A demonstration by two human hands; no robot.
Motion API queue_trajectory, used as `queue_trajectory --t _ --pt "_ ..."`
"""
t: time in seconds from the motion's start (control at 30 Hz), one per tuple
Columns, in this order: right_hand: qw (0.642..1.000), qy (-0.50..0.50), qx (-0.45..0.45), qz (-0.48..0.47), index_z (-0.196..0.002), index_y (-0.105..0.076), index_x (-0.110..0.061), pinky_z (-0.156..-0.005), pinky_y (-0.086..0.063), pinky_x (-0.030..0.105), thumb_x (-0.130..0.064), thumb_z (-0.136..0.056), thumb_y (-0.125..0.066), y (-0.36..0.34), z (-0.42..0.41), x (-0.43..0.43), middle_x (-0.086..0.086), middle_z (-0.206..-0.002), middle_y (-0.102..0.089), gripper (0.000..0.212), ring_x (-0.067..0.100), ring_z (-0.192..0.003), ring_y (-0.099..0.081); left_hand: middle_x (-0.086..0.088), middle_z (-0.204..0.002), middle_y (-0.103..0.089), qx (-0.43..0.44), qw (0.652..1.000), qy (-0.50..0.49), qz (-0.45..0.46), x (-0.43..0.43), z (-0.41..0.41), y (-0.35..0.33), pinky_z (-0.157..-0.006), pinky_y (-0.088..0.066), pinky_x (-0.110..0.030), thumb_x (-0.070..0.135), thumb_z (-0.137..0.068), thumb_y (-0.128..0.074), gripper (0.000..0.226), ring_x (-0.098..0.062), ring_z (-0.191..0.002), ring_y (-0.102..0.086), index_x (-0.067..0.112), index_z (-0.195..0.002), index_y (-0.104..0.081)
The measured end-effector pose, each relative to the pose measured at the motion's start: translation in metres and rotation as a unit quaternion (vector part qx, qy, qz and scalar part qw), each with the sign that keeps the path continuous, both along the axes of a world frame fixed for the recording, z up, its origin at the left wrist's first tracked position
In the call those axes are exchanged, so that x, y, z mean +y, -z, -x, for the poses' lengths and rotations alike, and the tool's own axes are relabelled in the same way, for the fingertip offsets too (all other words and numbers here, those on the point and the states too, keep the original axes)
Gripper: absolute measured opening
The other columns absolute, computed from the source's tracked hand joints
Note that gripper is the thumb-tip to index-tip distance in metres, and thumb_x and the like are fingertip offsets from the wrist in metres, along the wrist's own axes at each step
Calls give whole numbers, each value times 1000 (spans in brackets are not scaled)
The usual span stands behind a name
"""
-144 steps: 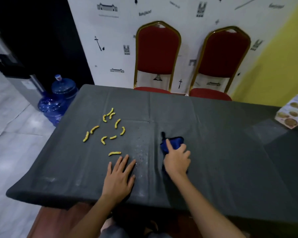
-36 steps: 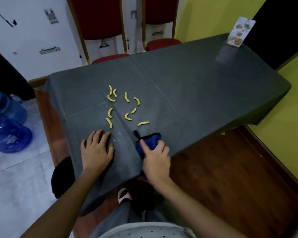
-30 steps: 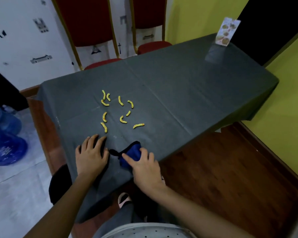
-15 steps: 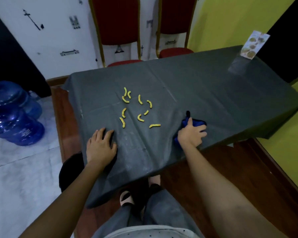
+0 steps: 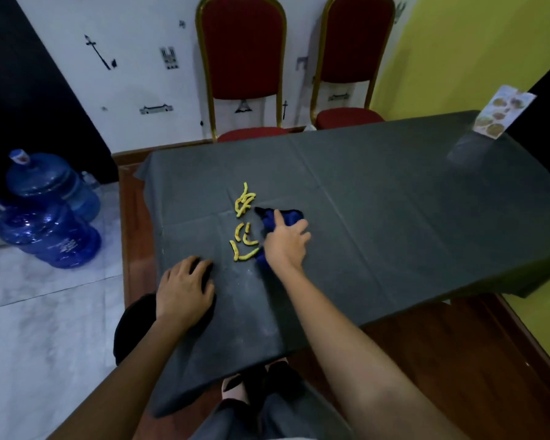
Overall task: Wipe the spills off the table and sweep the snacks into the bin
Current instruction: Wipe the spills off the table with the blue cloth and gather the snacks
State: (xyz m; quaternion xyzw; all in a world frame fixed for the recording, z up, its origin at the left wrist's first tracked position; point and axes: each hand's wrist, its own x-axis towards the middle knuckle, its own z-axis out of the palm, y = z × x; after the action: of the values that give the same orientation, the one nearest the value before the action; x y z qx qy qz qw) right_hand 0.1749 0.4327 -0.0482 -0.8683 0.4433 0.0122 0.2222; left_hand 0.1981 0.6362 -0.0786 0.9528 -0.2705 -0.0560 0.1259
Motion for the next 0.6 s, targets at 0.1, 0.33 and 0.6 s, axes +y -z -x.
queue_trajectory --t 0.1,0.33,0.6 --pt "998 48 -19 39 -143 -37 -37 -88 -45 46 -20 -93 -48 -3 19 -57 17 -134 -28 53 39 -114 -37 -14 -127 -54 -10 999 -34 -5 3 -17 -1 -97 -38 -47 41 -81 -37 52 -34 -118 -50 15 -121 -57" --pt "985 118 73 101 -145 -33 -35 -87 -46 49 -19 -95 -47 6 30 -169 23 -142 -21 54 42 -115 -36 -19 -134 -49 9 994 -105 1 -13 -31 6 -101 -36 -51 43 -83 -36 57 -39 -124 -44 13 -128 -54" --pt "988 -66 20 137 -133 -49 -39 -67 -50 41 -19 -88 -55 18 -44 -57 19 -131 -46 50 35 -96 -49 -21 -116 -49 -16 981 -192 -13 -47 -38 2 -85 -44 -48 28 -86 -53 25 -40 -105 -44 9 -102 -52"
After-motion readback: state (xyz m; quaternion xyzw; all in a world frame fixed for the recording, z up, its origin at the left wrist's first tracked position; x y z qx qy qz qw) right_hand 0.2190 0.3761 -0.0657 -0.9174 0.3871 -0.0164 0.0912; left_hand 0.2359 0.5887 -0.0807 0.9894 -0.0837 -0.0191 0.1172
